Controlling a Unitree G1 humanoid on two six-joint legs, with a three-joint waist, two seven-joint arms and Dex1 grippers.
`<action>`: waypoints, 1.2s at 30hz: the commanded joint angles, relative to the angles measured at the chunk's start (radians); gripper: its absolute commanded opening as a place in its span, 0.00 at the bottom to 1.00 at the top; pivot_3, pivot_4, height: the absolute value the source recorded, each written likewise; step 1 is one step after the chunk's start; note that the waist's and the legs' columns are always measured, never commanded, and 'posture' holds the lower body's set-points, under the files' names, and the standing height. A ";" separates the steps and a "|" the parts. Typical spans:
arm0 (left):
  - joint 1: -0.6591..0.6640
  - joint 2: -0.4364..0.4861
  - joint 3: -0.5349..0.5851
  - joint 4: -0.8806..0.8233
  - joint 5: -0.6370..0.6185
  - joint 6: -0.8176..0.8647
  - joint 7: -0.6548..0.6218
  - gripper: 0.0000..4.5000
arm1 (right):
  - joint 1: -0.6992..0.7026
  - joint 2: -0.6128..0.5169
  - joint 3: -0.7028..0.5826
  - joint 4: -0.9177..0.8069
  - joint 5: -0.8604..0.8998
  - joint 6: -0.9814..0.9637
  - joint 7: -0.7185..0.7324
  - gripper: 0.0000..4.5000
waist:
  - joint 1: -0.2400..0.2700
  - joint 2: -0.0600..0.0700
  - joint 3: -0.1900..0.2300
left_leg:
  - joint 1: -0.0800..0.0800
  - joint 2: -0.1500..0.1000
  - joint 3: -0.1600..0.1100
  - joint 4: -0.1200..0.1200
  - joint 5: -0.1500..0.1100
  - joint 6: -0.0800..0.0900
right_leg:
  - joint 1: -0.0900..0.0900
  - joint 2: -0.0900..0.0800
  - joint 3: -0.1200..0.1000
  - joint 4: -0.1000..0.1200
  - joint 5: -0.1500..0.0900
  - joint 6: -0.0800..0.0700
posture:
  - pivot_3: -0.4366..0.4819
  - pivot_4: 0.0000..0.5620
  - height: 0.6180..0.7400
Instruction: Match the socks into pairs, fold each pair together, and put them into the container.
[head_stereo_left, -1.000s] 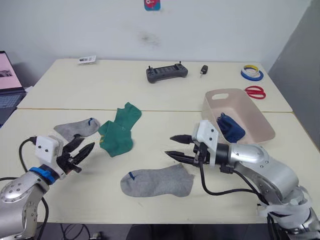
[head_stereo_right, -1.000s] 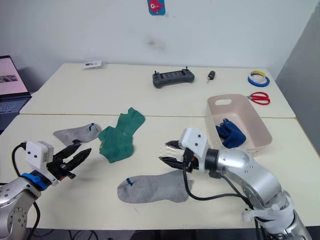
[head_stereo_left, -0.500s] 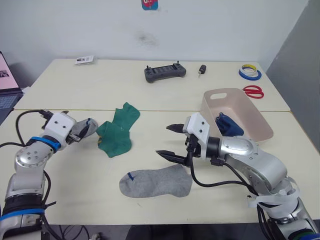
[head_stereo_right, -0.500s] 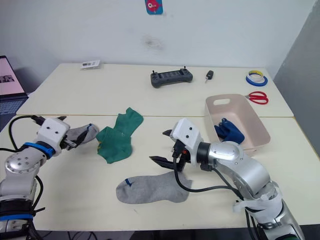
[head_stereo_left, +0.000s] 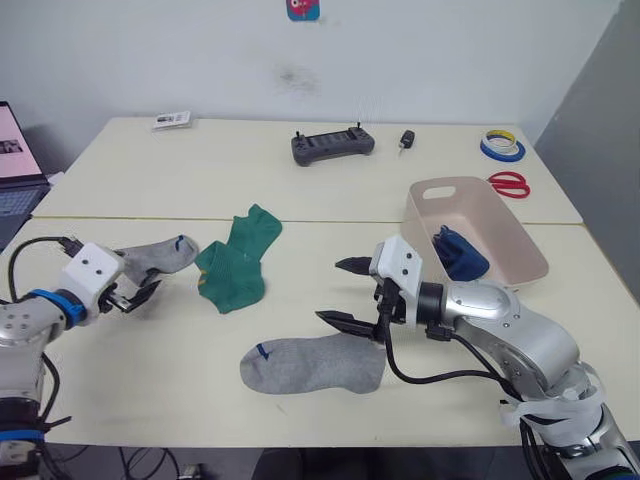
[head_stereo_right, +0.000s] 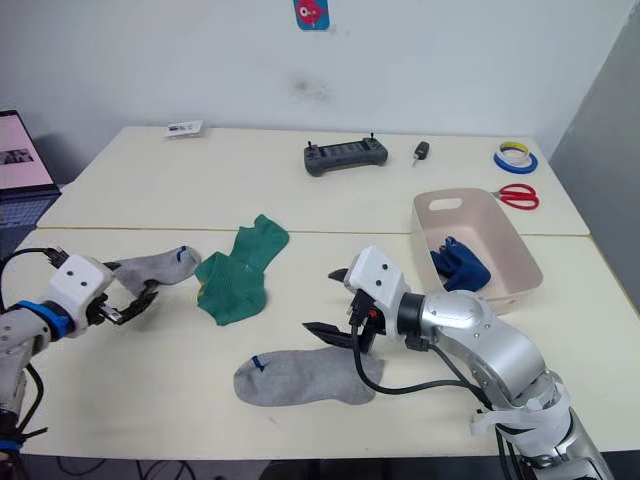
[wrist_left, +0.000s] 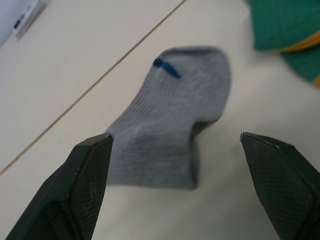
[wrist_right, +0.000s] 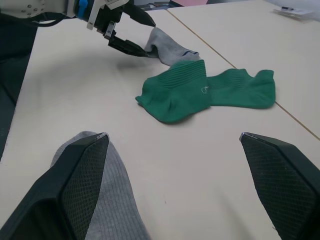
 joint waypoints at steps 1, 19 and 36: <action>-0.059 -0.010 -0.055 0.006 0.049 -0.034 0.031 0.94 | -0.022 0.004 -0.006 -0.035 0.010 -0.012 0.006 1.00 | 0.002 0.000 0.000 | 0.000 0.000 0.000 0.000 0.000 0.000 | 0.000 0.000 0.000 0.000 0.000 0.000 | 0.48 0.27 1.00; -0.189 -0.020 -0.186 0.218 0.210 -0.112 0.192 0.24 | -0.027 0.001 -0.016 -0.052 0.020 0.013 -0.006 1.00 | -0.005 0.000 0.000 | 0.000 0.001 0.000 0.000 0.000 0.000 | -0.001 0.000 0.001 0.001 0.000 0.000 | 0.48 0.27 1.00; -0.102 -0.107 0.068 -0.017 -0.191 -0.011 0.072 0.01 | 0.001 -0.005 -0.011 -0.049 0.011 -0.010 0.002 1.00 | -0.006 -0.001 0.000 | 0.000 0.001 0.001 0.000 0.000 0.000 | -0.001 0.000 0.001 0.001 0.000 0.000 | 0.48 0.27 1.00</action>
